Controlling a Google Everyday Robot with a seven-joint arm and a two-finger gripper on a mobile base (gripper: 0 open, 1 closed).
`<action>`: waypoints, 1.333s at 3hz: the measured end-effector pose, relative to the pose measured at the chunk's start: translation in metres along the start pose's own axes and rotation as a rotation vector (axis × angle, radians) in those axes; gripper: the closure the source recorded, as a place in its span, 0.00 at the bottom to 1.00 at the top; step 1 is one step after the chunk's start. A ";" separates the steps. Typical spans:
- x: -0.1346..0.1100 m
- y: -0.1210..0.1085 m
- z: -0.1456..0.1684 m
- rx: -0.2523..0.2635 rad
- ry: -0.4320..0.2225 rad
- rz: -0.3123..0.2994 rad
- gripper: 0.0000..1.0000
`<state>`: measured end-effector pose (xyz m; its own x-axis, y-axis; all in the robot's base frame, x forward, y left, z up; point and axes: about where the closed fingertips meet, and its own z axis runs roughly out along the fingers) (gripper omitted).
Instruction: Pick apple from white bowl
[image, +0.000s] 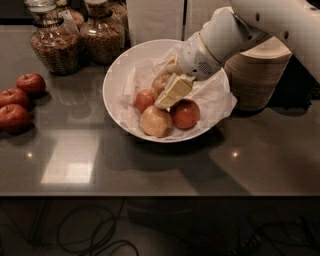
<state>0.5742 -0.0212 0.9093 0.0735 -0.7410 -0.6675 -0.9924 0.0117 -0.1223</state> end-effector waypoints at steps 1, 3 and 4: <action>0.000 0.000 0.000 0.000 0.000 0.000 0.87; -0.001 0.000 0.002 -0.003 0.000 0.010 1.00; -0.012 0.010 -0.011 0.026 -0.025 0.005 1.00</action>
Offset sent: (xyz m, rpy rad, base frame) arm 0.0000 0.0000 0.0000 0.0000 0.0000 0.0000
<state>0.5621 -0.0198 0.9244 0.0713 -0.7238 -0.6863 -0.9899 0.0334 -0.1380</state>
